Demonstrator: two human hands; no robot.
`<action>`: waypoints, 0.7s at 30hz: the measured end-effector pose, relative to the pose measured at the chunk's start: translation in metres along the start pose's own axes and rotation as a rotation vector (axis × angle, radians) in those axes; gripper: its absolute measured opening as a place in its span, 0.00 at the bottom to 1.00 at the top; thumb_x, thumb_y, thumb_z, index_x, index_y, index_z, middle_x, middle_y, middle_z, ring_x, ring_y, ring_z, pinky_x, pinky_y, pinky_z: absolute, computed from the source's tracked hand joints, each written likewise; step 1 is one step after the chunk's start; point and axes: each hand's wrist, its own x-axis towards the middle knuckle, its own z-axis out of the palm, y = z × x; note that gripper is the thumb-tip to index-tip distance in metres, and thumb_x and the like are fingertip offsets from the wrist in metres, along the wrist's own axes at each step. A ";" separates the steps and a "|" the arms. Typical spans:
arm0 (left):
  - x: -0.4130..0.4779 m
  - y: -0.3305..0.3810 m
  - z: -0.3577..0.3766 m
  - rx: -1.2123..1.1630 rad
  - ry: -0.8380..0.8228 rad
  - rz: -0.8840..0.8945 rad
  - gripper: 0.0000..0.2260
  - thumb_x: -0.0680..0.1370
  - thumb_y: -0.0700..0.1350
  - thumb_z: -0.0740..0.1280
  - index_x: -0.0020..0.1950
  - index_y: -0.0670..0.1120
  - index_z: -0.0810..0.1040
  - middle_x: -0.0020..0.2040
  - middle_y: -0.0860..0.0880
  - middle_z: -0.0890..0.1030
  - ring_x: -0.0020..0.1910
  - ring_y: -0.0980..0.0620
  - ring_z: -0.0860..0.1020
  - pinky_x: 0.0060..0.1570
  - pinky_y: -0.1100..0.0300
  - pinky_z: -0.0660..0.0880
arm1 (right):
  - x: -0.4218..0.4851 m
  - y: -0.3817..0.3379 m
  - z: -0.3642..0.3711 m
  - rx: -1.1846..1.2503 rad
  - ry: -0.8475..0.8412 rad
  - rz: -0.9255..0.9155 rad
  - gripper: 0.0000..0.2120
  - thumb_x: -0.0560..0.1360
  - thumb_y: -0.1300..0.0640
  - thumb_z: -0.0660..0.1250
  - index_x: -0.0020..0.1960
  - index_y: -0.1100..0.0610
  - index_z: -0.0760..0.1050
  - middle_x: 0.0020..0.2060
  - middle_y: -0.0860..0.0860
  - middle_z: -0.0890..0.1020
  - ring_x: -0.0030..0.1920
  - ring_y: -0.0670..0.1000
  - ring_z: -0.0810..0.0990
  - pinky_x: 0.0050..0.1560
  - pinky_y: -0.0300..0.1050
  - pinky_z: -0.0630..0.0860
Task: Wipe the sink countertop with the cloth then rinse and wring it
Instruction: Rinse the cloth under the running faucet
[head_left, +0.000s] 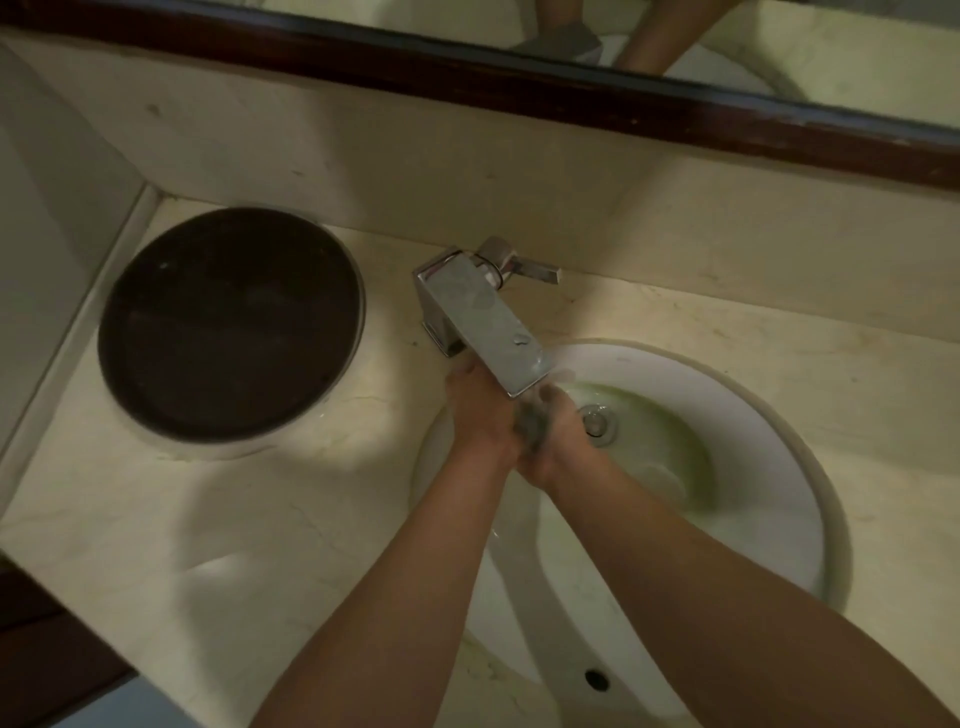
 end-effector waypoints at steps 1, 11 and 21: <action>0.002 0.001 0.001 -0.034 0.023 -0.020 0.05 0.77 0.38 0.64 0.41 0.44 0.74 0.39 0.45 0.80 0.28 0.59 0.79 0.33 0.68 0.73 | -0.001 -0.001 0.002 -0.020 0.021 -0.003 0.15 0.79 0.53 0.56 0.54 0.57 0.79 0.47 0.57 0.82 0.48 0.56 0.80 0.48 0.48 0.73; 0.006 -0.003 0.004 -0.119 -0.022 -0.080 0.15 0.80 0.38 0.58 0.34 0.45 0.69 0.22 0.56 0.76 0.28 0.61 0.74 0.31 0.67 0.72 | -0.004 -0.015 -0.009 -0.126 0.020 -0.004 0.14 0.76 0.49 0.61 0.52 0.56 0.80 0.52 0.56 0.83 0.53 0.56 0.81 0.59 0.47 0.72; -0.001 -0.018 0.002 -0.172 -0.156 0.006 0.02 0.64 0.44 0.73 0.34 0.51 0.82 0.40 0.46 0.84 0.47 0.40 0.83 0.53 0.44 0.79 | -0.025 -0.009 -0.012 -0.148 -0.073 -0.014 0.16 0.79 0.44 0.61 0.51 0.54 0.80 0.41 0.53 0.86 0.46 0.52 0.85 0.48 0.47 0.80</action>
